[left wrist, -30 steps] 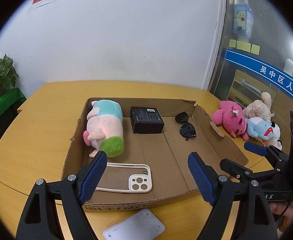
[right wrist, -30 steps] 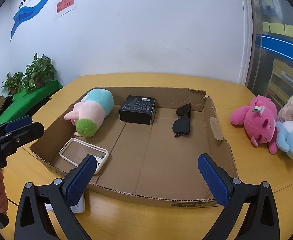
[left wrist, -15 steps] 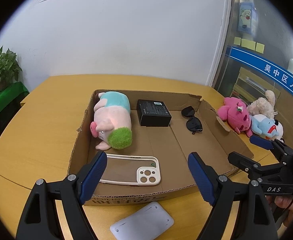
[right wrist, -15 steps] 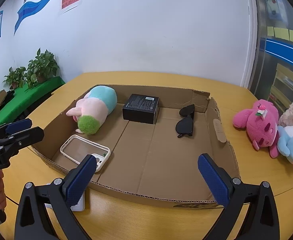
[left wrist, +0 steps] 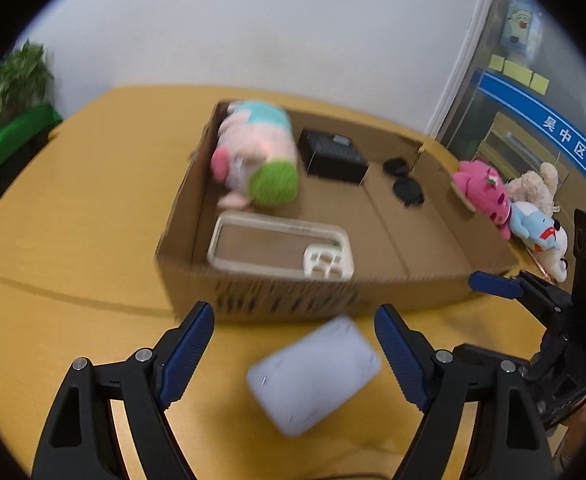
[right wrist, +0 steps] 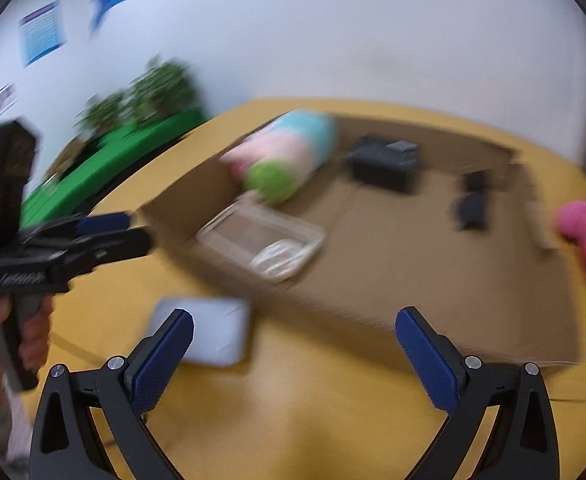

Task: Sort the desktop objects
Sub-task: 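Move the left gripper to the white rectangular device on the table, then grasp the white device with the left gripper and lift it, then carry the white device into the box and open the left gripper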

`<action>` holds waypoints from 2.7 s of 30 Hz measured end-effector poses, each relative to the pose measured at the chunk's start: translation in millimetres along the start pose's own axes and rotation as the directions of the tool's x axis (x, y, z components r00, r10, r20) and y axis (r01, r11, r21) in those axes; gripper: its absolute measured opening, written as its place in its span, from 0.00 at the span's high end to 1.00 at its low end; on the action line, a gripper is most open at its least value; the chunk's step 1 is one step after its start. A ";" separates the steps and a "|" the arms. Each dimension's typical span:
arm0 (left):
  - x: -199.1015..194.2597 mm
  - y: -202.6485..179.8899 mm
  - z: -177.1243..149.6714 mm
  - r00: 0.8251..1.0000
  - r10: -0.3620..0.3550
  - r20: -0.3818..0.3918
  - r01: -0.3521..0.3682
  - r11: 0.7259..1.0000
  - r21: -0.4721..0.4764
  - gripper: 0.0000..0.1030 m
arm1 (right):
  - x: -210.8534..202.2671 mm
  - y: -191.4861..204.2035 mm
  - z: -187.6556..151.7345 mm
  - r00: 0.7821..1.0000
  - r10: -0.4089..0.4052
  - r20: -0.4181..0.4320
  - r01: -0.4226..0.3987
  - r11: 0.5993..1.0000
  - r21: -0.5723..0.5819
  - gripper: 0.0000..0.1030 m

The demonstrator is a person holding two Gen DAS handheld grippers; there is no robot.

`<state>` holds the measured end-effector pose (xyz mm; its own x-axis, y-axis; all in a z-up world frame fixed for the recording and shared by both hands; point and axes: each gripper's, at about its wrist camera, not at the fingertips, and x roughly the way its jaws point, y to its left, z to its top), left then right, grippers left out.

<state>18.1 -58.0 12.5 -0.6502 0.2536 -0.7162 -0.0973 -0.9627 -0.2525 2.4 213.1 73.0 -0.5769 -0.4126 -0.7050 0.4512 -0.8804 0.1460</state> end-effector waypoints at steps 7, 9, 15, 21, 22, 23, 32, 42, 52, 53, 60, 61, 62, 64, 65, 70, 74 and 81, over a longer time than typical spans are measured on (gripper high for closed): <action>23.0 26.0 -41.7 0.981 -0.093 -0.171 0.071 0.989 -0.129 0.26 | 51.4 50.6 -14.1 0.978 0.169 -0.120 -0.187 0.970 -0.157 0.01; 31.3 24.8 -48.6 0.971 -0.120 -0.205 0.092 0.986 -0.140 0.36 | 66.0 58.3 -19.2 0.978 0.142 -0.151 -0.173 0.960 -0.219 0.03; 45.8 22.4 -53.8 0.961 -0.174 -0.214 0.136 0.974 -0.179 0.57 | 85.7 58.6 -29.1 0.963 0.166 -0.212 -0.216 0.947 -0.239 0.13; 44.6 27.9 -52.7 0.966 -0.175 -0.190 0.139 0.972 -0.191 0.59 | 89.5 61.5 -31.6 0.974 0.118 -0.192 -0.167 0.950 -0.263 0.22; 43.8 26.9 -52.7 0.968 -0.168 -0.186 0.133 0.973 -0.186 0.60 | 89.0 61.3 -32.5 0.976 0.116 -0.186 -0.163 0.951 -0.264 0.23; 43.1 25.0 -52.8 0.970 -0.158 -0.185 0.126 0.976 -0.175 0.60 | 88.1 62.5 -34.6 0.979 0.103 -0.177 -0.149 0.951 -0.269 0.25; 43.3 31.7 -51.6 0.972 -0.165 -0.169 0.133 0.974 -0.184 0.62 | 93.3 62.3 -35.7 0.986 0.060 -0.154 -0.101 0.954 -0.281 0.31; 6.9 8.7 -45.2 0.989 -0.101 -0.112 0.089 0.990 -0.107 0.63 | 64.9 73.7 -44.1 0.996 0.057 -0.075 -0.072 0.972 -0.225 0.35; -9.3 -49.9 14.5 0.983 -0.180 -0.028 0.180 0.983 0.021 0.73 | -33.8 51.7 6.0 0.979 -0.027 0.202 0.058 0.987 -0.149 0.48; -6.1 -54.2 20.8 0.981 -0.193 -0.023 0.193 0.981 0.024 0.73 | -39.7 46.5 12.1 0.975 -0.049 0.218 0.085 0.984 -0.157 0.48; 18.8 -82.4 64.4 0.973 -0.229 -0.001 0.229 0.972 0.061 0.73 | -47.6 -0.7 34.9 0.963 -0.110 0.245 0.127 0.990 -0.053 0.48; 19.4 -84.0 70.4 0.974 -0.227 0.007 0.226 0.972 0.070 0.73 | -48.4 -6.7 39.3 0.961 -0.118 0.250 0.133 0.990 -0.043 0.48; 21.3 -86.3 78.3 0.974 -0.226 0.016 0.224 0.971 0.079 0.73 | -47.9 -15.3 46.6 0.960 -0.119 0.255 0.130 0.991 -0.026 0.48; 26.8 -87.8 99.0 0.973 -0.231 0.030 0.227 0.970 0.091 0.73 | -44.6 -28.7 57.7 0.960 -0.120 0.252 0.125 0.992 -0.004 0.48; 29.9 -87.1 108.8 0.972 -0.232 0.033 0.228 0.969 0.095 0.73 | -41.0 -36.7 65.7 0.962 -0.122 0.246 0.124 0.992 0.006 0.48; 67.9 -79.1 149.0 0.978 -0.209 -0.016 0.210 0.972 0.104 0.73 | -14.1 -71.3 102.0 0.975 -0.100 0.197 0.089 0.994 0.062 0.48; 115.3 -64.8 163.2 0.972 -0.208 -0.106 0.215 0.975 0.050 0.73 | 19.3 -100.4 122.8 0.990 -0.064 0.123 0.048 0.990 0.132 0.48; 190.1 -49.7 163.0 0.941 -0.178 -0.287 0.178 0.984 -0.025 0.73 | 95.2 -139.8 127.1 0.989 0.012 -0.147 0.028 0.965 0.262 0.47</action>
<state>-223.5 22.6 -5.1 -0.3787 0.4370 -0.8159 -0.1930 -0.8994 -0.3922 -202.2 267.2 73.7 -0.4650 -0.3839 -0.7977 0.2411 -0.9219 0.3032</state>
